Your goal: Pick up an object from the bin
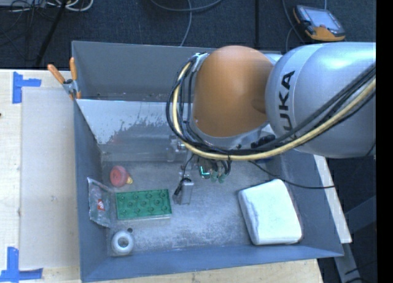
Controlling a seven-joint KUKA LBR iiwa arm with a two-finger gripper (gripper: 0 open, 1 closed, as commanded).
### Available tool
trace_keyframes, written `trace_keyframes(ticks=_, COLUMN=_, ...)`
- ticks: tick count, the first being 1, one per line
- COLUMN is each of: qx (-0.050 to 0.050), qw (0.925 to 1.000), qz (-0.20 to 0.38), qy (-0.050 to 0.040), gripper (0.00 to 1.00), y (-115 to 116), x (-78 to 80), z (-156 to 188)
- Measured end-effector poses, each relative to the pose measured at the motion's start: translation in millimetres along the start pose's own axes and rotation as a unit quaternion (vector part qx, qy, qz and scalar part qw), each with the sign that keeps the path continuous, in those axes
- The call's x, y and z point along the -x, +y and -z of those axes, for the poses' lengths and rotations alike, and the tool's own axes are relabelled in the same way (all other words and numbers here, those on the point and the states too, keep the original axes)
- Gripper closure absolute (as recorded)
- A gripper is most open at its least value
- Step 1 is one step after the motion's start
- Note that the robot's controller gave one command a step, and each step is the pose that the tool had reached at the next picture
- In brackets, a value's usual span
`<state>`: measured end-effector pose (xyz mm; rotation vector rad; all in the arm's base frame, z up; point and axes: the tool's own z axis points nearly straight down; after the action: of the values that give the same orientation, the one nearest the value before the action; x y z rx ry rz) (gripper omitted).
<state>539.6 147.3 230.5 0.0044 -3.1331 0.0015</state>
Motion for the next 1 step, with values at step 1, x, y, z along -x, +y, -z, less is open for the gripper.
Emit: trace_keyframes(ticks=1, qx=0.0, qw=0.9886, qz=0.151, qy=-0.0024, gripper=0.0, y=21.6, x=2.1, z=-164.0)
